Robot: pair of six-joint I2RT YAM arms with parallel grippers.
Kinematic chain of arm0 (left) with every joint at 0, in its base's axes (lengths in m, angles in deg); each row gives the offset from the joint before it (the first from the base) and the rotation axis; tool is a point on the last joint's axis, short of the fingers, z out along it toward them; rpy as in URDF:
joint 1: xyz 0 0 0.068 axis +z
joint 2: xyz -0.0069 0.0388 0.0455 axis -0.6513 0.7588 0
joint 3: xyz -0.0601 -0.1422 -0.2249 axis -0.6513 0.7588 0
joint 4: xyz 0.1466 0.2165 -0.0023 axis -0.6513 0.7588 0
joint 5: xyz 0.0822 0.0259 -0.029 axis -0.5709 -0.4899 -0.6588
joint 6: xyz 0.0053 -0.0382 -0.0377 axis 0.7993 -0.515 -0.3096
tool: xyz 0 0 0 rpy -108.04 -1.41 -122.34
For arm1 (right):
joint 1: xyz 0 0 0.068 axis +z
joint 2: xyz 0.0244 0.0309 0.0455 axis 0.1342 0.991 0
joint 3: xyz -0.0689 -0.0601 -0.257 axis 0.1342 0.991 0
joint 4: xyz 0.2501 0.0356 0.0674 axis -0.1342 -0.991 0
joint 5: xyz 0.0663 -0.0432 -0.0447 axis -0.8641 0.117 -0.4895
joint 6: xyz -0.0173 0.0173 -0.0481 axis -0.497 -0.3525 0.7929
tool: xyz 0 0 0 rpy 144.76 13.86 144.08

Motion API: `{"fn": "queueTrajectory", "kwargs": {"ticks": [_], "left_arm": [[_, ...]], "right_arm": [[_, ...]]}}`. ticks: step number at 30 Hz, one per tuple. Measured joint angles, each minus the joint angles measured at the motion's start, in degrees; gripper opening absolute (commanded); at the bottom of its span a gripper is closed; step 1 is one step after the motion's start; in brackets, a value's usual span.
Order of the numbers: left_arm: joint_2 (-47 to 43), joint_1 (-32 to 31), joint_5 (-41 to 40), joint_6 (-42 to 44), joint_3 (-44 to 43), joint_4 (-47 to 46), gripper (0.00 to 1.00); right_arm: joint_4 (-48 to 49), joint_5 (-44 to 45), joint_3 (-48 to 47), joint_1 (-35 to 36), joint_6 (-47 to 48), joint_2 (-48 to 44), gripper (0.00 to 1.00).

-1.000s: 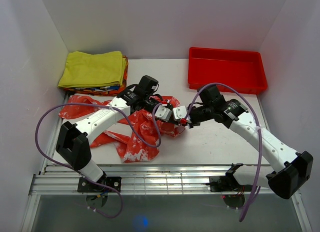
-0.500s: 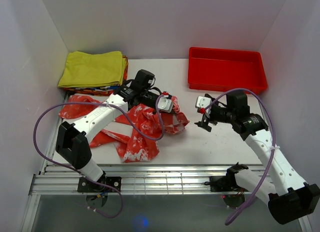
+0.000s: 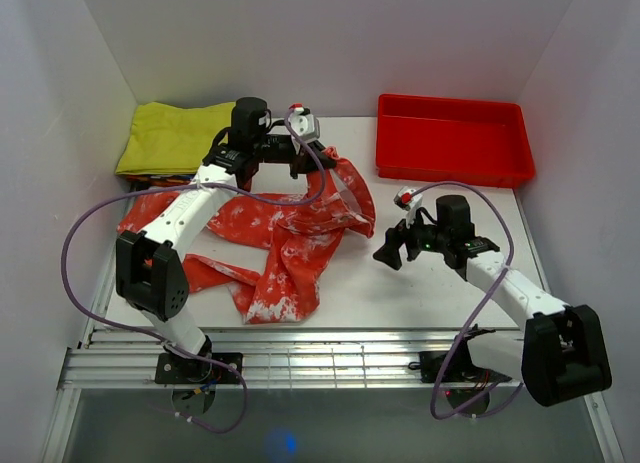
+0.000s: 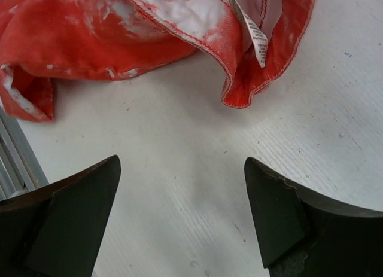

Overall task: Fold and stack the trousers
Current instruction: Flatten the trousers out

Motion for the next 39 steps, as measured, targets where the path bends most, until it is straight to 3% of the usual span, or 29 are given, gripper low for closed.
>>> {"fn": "queueTrajectory", "kwargs": {"ticks": [10,14,17,21,22,24,29,36,39], "left_arm": [[1.5,1.4,0.7,-9.4,0.0,-5.9,0.0],[1.5,1.9,1.1,-10.7,0.0,-6.4,0.0],[1.4,2.6,1.2,-11.7,0.4,-7.3,0.0],[1.1,3.4,1.4,-12.7,1.0,-7.6,0.0],[1.0,3.6,1.4,-12.8,1.0,-7.6,0.0],[0.6,4.0,1.2,-12.9,1.0,-7.5,0.0],[-0.5,5.2,-1.9,-10.9,1.0,-6.3,0.0],[-1.5,4.9,-10.8,-7.5,1.1,-9.3,0.0],[0.1,1.7,-11.6,-7.9,0.7,-11.6,0.0]], "right_arm": [[20.2,4.1,-1.4,1.6,-12.3,19.9,0.89],[23.2,5.8,-4.4,2.6,-14.0,25.2,0.81],[25.3,6.4,-7.4,3.5,-15.0,27.4,0.67],[27.8,6.9,-10.4,4.7,-15.3,29.0,0.15],[28.2,6.8,-10.8,4.9,-15.1,29.2,0.09],[28.1,6.3,-11.1,5.0,-15.2,29.2,0.08],[16.1,4.1,-11.2,5.1,-11.7,21.9,0.08],[-15.4,0.7,-11.8,3.6,2.6,-8.1,0.08],[-27.1,0.2,-15.2,3.4,9.3,-15.6,0.08]]}}
